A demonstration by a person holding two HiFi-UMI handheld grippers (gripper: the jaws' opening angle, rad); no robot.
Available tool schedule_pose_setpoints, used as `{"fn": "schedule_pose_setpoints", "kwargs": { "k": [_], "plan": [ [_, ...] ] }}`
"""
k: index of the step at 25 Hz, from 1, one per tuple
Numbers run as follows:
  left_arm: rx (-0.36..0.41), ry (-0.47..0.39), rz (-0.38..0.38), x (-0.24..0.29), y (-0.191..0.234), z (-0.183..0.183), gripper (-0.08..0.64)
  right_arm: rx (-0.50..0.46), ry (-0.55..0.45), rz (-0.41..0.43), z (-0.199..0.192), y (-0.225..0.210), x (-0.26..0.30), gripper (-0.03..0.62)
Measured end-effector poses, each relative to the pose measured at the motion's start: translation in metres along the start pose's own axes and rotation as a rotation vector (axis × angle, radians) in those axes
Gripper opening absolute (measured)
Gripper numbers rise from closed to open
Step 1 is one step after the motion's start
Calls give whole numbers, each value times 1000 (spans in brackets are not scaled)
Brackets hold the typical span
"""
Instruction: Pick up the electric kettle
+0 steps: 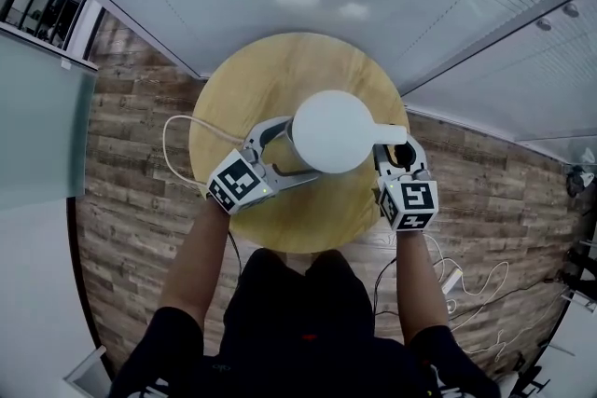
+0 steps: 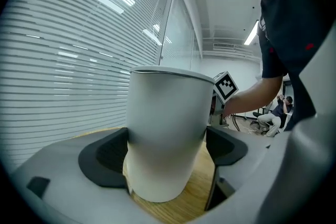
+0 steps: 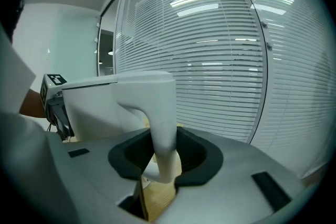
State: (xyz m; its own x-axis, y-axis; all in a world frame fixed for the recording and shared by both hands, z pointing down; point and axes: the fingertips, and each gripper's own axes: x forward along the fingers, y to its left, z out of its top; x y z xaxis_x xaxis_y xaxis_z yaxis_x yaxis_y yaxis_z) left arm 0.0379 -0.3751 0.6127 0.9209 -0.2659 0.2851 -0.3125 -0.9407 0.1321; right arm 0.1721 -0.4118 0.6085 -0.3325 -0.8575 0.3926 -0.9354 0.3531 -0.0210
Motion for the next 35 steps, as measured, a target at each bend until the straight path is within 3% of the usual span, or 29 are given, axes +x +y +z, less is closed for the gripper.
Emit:
{"fn": "schedule_pose_setpoints", "kwargs": {
  "k": [7, 12, 16, 19, 26, 35],
  "plan": [
    [5, 1, -1, -2, 6, 7, 461, 29, -34, -23, 11, -1, 1, 132],
    [14, -5, 4, -18, -3, 23, 462, -12, -66, -18, 35, 12, -13, 132],
    [-8, -28, 11, -24, -2, 55, 461, 2, -73, -4, 64, 8, -19, 132],
    [19, -40, 30, -36, -9, 82, 461, 21, -91, 5, 88, 11, -32, 132],
    [46, -58, 61, -79, -48, 146, 462, -16, -132, 22, 153, 37, -86, 132],
    [49, -81, 117, -133, -107, 200, 462, -2, -163, 65, 201, 76, -153, 132]
  ]
}}
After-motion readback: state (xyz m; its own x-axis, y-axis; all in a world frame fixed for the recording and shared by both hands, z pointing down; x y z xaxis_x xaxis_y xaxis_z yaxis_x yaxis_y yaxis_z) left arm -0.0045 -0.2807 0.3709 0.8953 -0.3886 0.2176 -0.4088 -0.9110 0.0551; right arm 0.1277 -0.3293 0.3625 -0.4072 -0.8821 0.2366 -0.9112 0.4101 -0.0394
